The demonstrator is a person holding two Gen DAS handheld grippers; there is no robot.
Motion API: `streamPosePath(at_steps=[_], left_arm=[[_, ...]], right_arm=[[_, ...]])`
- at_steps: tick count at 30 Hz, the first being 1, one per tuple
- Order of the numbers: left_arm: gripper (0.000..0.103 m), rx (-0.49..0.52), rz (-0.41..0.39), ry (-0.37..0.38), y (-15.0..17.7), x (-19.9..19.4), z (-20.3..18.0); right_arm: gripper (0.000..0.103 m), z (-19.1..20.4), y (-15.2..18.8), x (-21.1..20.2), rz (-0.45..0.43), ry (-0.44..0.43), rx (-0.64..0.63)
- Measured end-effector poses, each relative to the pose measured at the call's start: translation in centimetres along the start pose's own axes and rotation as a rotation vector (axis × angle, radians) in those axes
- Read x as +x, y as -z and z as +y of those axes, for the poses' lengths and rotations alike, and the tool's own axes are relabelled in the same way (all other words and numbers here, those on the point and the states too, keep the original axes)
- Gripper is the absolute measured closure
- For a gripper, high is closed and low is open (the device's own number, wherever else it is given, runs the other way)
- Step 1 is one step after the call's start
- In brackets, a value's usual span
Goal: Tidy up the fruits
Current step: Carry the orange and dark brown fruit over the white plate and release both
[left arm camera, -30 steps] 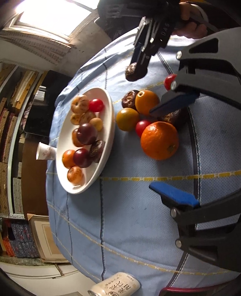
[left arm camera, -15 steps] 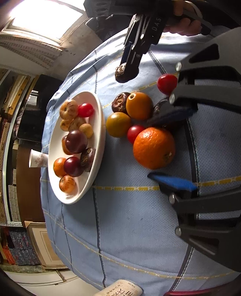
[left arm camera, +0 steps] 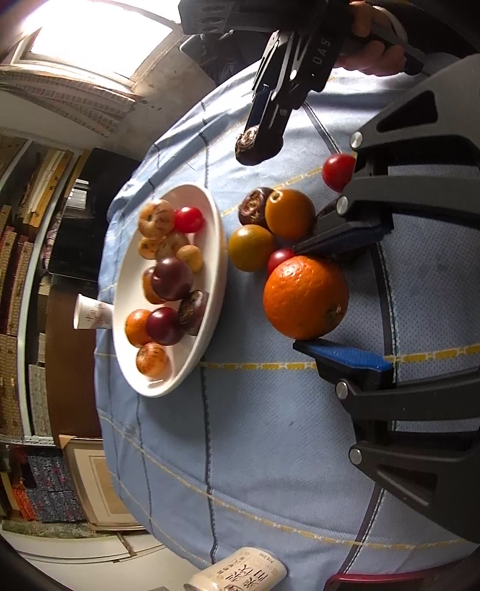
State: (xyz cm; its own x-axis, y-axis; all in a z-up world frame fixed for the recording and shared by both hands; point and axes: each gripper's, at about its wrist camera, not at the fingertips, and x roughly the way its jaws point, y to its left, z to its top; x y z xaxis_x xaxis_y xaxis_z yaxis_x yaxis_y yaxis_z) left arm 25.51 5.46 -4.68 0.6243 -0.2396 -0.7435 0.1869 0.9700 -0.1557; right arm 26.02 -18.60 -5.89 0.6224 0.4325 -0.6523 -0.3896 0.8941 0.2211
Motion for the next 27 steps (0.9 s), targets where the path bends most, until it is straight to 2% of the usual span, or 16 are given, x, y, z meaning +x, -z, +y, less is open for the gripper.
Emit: streamPosePath(at_steps=[6,10,12,16,20,27], left_arm=[[0.059,-0.018,-0.034,0.047,-2.0,-1.2,0.5],[0.059,-0.010,-0.085,0.026,-6.6,-0.7,1.0],[0.059,-0.022,-0.086,0.040,-8.9,0.2,1.4],[0.059,-0.002,-0.072,0.001,-14.0,3.8,1.4],[0.059,0.011,-0.026,-0.022,-16.9,7.8,1.1],[0.059,0.025,0.003,-0.051,-19.0,11.6,0.2]], right_arm=[[0.061,0.8,-2.4,-0.7,-0.072,-0.024,-0.027],[0.061,1.6,-5.0,1.1,-0.098,0.001,-0.049],[0.061,1.9,-6.0,2.6,-0.095,0.013,-0.049],[0.061,1.6,-7.0,5.0,-0.076,0.027,-0.032],[0.061,1.3,-7.3,6.3,-0.061,0.028,-0.024],[0.061,1.4,-6.9,6.9,-0.052,0.034,-0.038]])
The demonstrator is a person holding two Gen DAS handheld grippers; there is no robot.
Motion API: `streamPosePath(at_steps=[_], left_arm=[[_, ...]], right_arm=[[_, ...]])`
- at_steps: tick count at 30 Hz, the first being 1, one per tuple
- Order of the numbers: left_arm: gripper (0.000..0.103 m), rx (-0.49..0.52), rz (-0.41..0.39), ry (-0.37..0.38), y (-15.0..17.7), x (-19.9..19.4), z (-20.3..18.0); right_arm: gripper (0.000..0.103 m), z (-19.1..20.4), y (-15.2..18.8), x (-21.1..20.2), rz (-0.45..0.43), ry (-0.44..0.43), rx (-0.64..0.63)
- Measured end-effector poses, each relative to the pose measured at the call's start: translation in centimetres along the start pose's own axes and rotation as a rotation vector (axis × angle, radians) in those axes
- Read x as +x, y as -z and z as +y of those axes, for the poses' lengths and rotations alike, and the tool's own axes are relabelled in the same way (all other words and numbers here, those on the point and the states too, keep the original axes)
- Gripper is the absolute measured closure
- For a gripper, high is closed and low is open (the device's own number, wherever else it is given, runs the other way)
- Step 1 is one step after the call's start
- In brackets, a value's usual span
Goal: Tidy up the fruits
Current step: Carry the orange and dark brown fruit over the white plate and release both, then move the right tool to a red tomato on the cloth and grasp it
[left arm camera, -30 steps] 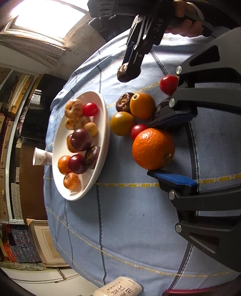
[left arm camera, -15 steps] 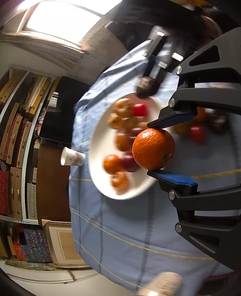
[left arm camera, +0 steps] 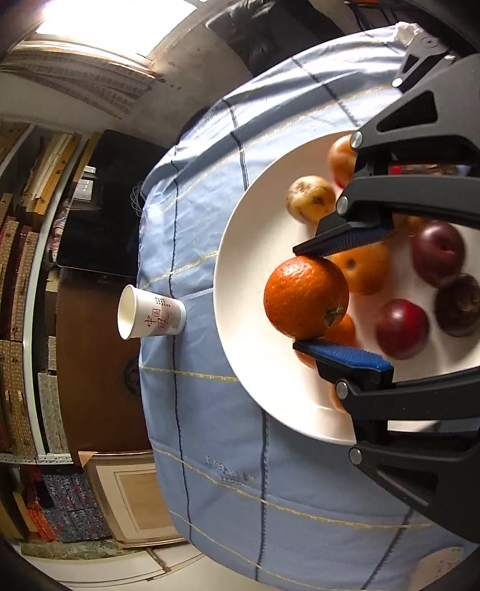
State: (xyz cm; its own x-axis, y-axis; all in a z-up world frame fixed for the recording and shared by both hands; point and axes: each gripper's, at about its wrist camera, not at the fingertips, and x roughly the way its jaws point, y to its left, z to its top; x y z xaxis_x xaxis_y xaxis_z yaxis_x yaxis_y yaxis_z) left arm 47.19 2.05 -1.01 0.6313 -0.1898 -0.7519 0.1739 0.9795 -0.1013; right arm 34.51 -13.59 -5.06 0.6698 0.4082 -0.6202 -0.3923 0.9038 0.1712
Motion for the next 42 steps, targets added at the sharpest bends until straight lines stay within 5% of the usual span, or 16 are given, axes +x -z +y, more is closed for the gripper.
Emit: streamPosePath(at_steps=[6,9,16,19,23,31,34,42], left_arm=[[0.057,0.013,0.024,-0.032,-0.5,1.2,-0.6],[0.029,0.008,-0.008,-0.054,-0.3,0.0,-0.7],[0.011,-0.020,-0.098,-0.082,1.4,-5.6,0.1],[0.009,-0.040,-0.123,-0.100,3.4,-7.9,0.6],[0.005,-0.090,-0.137,-0.101,7.7,-10.8,1.5],[0.005,-0.170,-0.115,-0.184,15.9,-11.7,4.3],[0.005,-0.199,-0.061,-0.172,16.5,-11.2,4.9],[0.005,-0.195,-0.091,-0.204,16.3,-12.2,4.8]], right_arm=[[0.061,0.2,0.1,0.2,0.007,0.000,-0.011],[0.061,0.5,0.2,-0.1,0.001,-0.004,-0.017],[0.061,0.9,0.1,-1.5,-0.027,-0.015,-0.024],[0.060,1.2,0.3,-2.3,-0.039,-0.015,-0.032],[0.047,0.7,0.7,-3.5,-0.055,-0.011,-0.019],[0.047,-1.1,3.4,-5.1,-0.011,-0.031,0.034],[0.047,-1.2,4.5,-5.5,0.024,-0.048,0.046],[0.047,0.4,6.0,-6.3,0.115,-0.157,-0.005]])
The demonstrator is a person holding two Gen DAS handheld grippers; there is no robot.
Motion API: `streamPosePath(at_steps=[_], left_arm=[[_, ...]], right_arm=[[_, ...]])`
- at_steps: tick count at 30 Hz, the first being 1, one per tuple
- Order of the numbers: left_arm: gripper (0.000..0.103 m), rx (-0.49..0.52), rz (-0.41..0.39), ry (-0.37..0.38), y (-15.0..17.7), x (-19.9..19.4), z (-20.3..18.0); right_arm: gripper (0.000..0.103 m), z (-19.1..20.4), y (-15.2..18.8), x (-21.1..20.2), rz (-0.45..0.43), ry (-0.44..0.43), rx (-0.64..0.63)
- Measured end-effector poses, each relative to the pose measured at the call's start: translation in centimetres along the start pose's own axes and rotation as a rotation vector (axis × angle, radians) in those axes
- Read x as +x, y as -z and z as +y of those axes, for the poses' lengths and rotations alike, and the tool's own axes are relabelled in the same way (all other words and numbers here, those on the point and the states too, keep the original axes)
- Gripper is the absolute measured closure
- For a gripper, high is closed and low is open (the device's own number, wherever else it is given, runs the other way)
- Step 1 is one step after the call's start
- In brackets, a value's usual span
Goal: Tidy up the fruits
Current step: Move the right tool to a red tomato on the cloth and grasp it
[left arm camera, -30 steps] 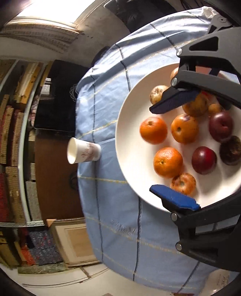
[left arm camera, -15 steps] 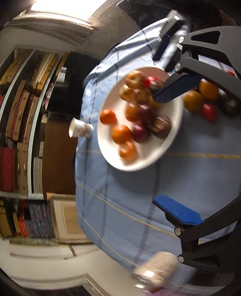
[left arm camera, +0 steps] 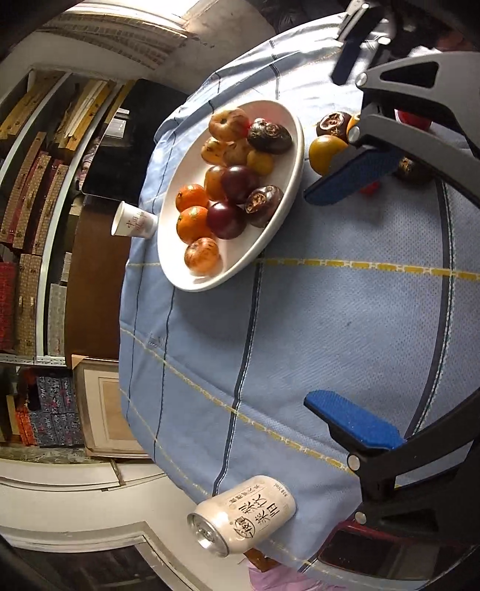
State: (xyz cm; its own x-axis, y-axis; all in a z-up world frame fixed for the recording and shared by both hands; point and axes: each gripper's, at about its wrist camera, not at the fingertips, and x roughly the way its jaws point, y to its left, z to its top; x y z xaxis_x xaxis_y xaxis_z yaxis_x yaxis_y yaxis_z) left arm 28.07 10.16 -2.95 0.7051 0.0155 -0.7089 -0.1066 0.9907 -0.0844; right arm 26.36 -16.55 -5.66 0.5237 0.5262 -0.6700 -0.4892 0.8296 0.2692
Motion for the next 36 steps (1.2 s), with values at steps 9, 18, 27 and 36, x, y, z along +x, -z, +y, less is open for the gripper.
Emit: streamPosePath(at_steps=[9,18,27,36], left_arm=[[0.005,-0.017,0.023,-0.023,-0.1,0.5,0.2],[0.005,-0.012,0.039,-0.032,0.0,0.9,0.2],[0.005,-0.014,0.043,-0.036,0.1,0.9,0.2],[0.005,-0.011,0.042,-0.042,0.1,0.8,0.3]], right_arm=[[0.047,2.3,2.0,0.3,0.083,-0.014,-0.110],[0.054,3.5,3.2,0.8,0.110,0.033,-0.194],[0.066,3.8,3.4,1.1,0.119,0.038,-0.210],[0.073,3.6,3.5,1.5,0.137,0.041,-0.207]])
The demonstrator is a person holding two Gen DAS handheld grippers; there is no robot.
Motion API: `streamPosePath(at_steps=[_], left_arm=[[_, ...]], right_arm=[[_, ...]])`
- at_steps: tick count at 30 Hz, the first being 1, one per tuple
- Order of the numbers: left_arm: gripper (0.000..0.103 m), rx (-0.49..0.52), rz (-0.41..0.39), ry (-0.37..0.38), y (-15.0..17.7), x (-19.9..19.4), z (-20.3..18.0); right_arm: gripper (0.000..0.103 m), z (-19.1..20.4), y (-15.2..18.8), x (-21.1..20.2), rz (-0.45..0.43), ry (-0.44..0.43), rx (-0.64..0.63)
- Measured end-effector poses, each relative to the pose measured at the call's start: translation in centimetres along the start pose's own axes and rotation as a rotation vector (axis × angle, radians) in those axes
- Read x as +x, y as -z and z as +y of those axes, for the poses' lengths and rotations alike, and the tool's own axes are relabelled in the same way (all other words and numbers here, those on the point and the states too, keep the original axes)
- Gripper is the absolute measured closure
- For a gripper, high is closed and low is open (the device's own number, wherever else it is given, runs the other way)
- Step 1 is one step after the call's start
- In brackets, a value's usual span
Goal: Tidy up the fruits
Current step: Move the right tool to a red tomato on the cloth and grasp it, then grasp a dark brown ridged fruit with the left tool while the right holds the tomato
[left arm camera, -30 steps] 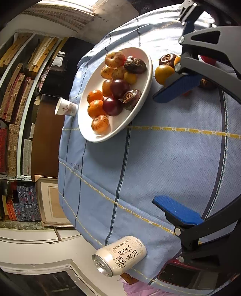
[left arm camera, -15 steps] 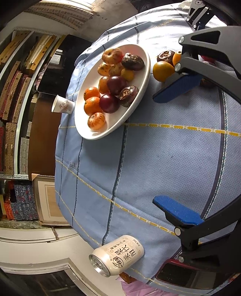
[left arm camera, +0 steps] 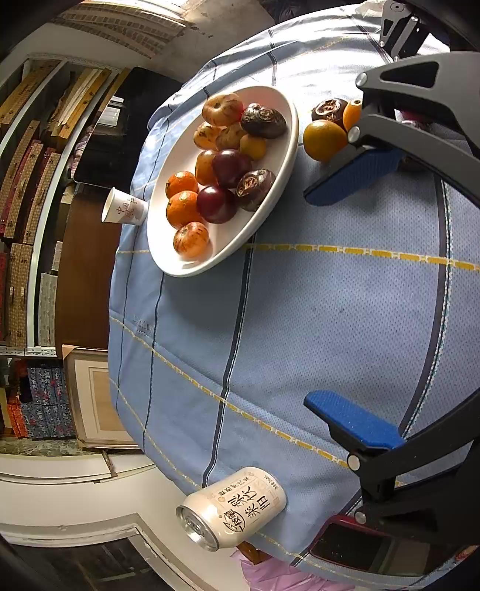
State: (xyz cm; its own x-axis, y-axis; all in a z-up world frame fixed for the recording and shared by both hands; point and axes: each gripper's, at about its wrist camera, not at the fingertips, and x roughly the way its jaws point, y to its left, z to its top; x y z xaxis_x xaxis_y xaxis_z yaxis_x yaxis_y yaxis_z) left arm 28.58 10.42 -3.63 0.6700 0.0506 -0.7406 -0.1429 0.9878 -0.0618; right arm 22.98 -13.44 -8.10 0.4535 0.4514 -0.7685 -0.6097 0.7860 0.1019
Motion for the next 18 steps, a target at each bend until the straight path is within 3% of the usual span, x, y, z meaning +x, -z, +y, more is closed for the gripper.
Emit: streamPosePath(at_steps=[4,11,13,16,18], left_arm=[[0.005,0.036,0.026,0.069,0.3,0.0,-0.7],[0.008,0.330,0.065,0.289,3.0,-1.6,-6.2],[0.026,0.375,0.089,0.329,3.9,-1.9,-7.1],[0.040,0.421,0.136,0.351,5.0,-1.6,-8.0],[0.040,0.430,0.148,0.349,5.4,-1.4,-8.4]], right_arm=[[0.073,-2.1,-0.5,-1.6,-0.095,0.030,0.100],[0.073,-6.0,-0.5,-2.4,-0.133,0.087,0.260],[0.073,-6.1,-0.4,-2.3,-0.131,0.090,0.264],[0.073,-6.0,-0.2,-2.3,-0.126,0.096,0.257],[0.073,-5.8,-0.3,-2.1,-0.122,0.097,0.252]])
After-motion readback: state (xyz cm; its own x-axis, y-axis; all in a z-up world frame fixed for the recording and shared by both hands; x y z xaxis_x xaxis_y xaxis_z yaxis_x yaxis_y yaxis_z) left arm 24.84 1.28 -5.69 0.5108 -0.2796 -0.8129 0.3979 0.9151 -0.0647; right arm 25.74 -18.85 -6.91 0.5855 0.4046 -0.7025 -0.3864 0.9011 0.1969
